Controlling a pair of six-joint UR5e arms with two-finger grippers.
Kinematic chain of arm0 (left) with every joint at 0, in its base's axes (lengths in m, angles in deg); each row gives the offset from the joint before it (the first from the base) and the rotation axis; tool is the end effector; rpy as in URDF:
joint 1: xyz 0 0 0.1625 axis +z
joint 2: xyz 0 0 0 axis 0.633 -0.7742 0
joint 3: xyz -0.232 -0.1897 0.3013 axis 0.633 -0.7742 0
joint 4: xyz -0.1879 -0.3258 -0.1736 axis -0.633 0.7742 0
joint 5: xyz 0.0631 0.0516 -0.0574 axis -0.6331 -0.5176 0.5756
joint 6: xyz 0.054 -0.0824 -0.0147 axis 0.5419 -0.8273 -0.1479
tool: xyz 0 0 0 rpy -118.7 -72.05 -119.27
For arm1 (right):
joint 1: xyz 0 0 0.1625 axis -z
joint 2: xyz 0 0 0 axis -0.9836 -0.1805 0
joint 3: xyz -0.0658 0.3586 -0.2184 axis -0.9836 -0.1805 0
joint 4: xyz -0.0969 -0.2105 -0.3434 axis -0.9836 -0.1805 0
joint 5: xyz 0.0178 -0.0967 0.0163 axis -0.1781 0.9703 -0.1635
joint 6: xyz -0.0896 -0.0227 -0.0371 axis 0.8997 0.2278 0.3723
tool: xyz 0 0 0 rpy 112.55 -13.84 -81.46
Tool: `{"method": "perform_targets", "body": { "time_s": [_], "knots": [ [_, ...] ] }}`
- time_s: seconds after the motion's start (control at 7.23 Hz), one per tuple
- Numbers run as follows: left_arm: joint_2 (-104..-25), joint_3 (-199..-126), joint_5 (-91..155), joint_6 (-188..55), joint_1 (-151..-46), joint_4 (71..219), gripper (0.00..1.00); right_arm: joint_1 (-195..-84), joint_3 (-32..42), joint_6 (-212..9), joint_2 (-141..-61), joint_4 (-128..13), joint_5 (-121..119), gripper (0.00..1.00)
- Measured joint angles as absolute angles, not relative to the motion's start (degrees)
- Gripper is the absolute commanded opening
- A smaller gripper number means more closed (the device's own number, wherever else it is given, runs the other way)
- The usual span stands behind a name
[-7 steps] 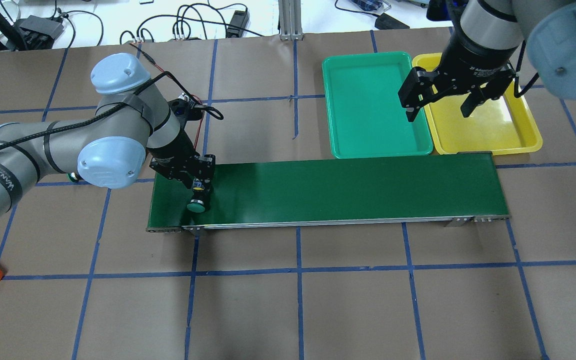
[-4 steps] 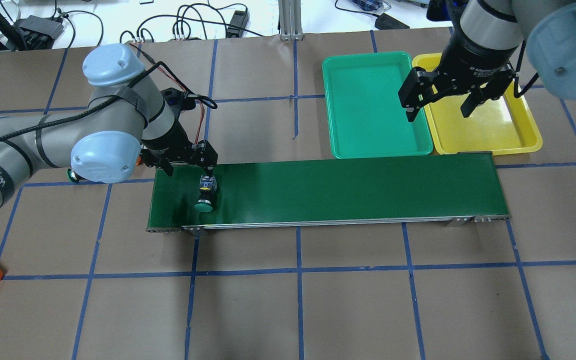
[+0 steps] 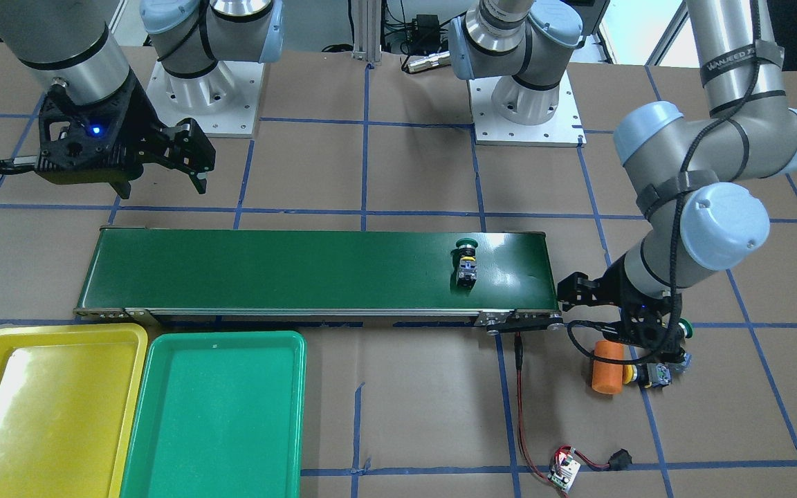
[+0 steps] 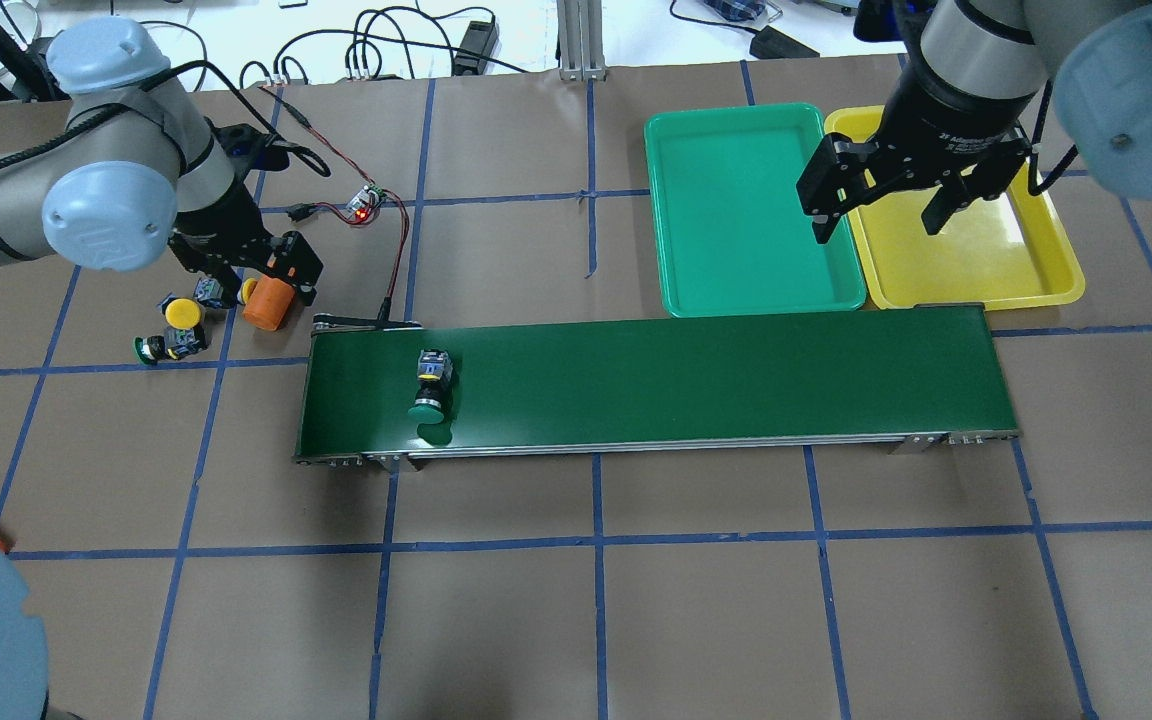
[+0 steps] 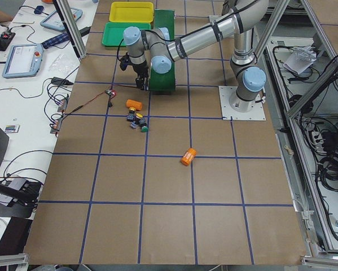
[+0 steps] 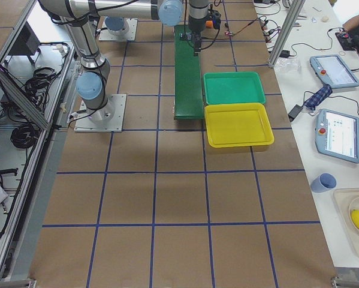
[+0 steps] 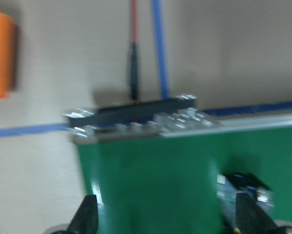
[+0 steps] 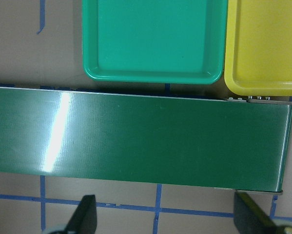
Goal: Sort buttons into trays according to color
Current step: 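Move the left gripper back and grasp the orange cylinder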
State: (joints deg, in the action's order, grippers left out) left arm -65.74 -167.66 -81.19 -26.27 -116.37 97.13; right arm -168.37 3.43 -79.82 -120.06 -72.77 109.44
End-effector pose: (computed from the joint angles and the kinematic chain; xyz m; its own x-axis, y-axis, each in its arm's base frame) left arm 0.0045 -0.6042 0.2717 -0.9768 0.2133 0.0167 0.2139 0.9716 0.1015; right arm 0.1273 -0.5008 0.4724 -0.9962 -0.0725 -0.0474 -0.0724 0.9974 -0.0043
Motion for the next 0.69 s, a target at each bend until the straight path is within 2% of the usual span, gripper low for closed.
{"method": "perform_targets", "body": {
  "time_s": [0.28,0.69],
  "knots": [
    [-70.06,-167.58,-81.44,-19.96,-113.33,90.16,1.0,-168.37,3.47,-79.77,-120.02,-72.79,109.45,1.0],
    [-72.94,-168.15,-80.97,-17.55,-112.84,87.94,1.0,-168.37,3.44,-79.78,-120.09,-72.8,109.45,1.0]
  ]
}}
